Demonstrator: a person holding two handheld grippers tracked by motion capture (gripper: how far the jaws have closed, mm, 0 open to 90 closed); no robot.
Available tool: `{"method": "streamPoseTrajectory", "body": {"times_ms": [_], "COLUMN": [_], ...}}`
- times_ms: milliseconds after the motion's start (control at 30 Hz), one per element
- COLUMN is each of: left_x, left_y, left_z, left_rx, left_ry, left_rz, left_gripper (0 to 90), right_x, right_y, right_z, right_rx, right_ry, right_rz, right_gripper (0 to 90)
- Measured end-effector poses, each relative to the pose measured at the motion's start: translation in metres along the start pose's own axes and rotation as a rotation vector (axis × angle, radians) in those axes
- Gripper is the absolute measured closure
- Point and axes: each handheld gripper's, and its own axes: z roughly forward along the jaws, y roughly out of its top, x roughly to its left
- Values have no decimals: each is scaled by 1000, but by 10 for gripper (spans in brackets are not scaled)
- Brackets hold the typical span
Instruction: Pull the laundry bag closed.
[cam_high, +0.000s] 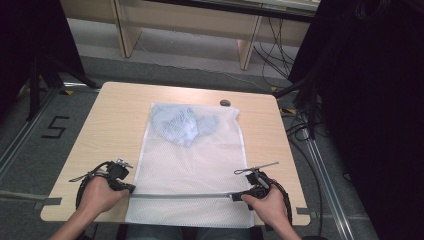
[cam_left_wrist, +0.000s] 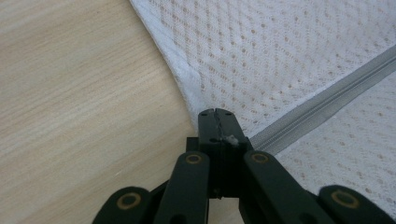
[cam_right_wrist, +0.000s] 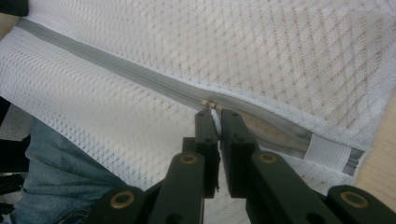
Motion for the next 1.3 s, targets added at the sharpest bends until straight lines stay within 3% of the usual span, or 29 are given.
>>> {"method": "streamPoseTrajectory", "body": {"times_ms": [33,133,233,267,333,400,467,533,567,667,1267,1300], "left_x": [0,-1,0,2,2,-1,2,2,2,2,2,2], "left_y": [0,0,0,0,0,-1,0,0,0,0,0,0], "left_z": [0,0,0,0,0,0,0,0,0,0,0,0], "left_rx": [0,1,-1,2,3,2,3,3,4,3,0,0], "left_ry": [0,-1,2,-1,-3,-1,-7,-7,-9,-7,-9,-9], "left_rz": [-1,-16,-2,23,18,-17,19,18,18,18,17,16], "left_gripper": [897,898,898,897,898,898,897,897,897,898,898,898], "right_x": [-3,-3,-3,-4,-5,-5,-6,-7,-4,-8,-19,-14], "right_y": [0,0,-1,0,0,0,0,0,-1,-1,-4,-4], "right_z": [0,-1,-1,-1,-1,-2,-2,-3,-4,-5,-12,-15], "right_rx": [-10,-12,-11,-10,-9,-7,-15,-13,-7,-14,-29,10], "right_ry": [-8,-14,-2,-11,-8,-12,-9,-5,-6,-11,-22,-17], "right_rz": [-33,-32,-19,-30,-27,-26,-30,-21,12,-22,-4,75], "right_gripper": [868,869,868,868,868,868,869,868,868,869,868,868]}}
